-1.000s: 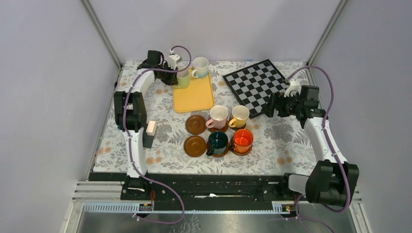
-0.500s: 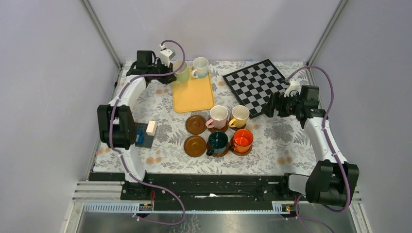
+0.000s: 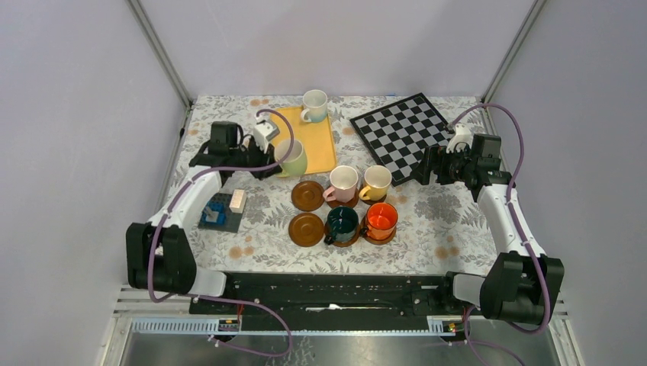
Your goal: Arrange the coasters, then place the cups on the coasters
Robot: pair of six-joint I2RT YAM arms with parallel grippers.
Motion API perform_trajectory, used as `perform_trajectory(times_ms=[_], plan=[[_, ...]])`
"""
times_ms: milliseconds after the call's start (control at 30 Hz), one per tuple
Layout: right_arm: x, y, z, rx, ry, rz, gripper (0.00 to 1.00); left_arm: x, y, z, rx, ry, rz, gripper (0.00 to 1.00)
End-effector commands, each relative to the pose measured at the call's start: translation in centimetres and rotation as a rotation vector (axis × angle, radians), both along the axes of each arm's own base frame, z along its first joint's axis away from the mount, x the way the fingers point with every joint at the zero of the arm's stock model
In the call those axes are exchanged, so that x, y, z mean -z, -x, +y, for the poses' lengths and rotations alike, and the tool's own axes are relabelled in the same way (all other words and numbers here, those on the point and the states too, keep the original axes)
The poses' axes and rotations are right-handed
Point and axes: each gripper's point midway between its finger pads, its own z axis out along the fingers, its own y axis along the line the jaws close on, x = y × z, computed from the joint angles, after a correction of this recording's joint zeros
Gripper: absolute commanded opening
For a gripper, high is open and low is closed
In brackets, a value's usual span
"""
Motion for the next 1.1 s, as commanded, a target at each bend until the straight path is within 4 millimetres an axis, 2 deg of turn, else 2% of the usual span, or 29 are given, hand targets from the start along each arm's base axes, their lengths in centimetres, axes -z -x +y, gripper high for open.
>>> perform_trajectory(times_ms=[0,167,333,467,900,1067], plan=[[-1.2,-0.1,0.2,-0.009,-0.01,-0.039,0.98,-2.2,1.2,-0.8,0.047,0.033,-0.128,0.0],[-1.1,0.0,0.0,0.001,-0.005,-0.037,0.98,-1.4,3.2,-1.9,0.036,-0.003,-0.121,0.0],[-1.3,-0.1,0.1,0.005,-0.015,-0.037,0.98,-0.9,3.9,-2.4,0.004,-0.062,-0.106,0.0],[-1.2,-0.2,0.1,0.005,-0.017,-0.036,0.98,-0.1,4.8,-3.5,0.021,-0.094,-0.106,0.0],[-1.0,-0.1,0.1,0.006,-0.012,-0.034,0.98,3.1,4.8,-4.4,0.009,-0.101,-0.069,0.0],[-0.7,-0.2,0.0,0.006,-0.012,-0.028,0.98,3.4,4.8,-4.8,0.016,-0.077,-0.077,0.0]])
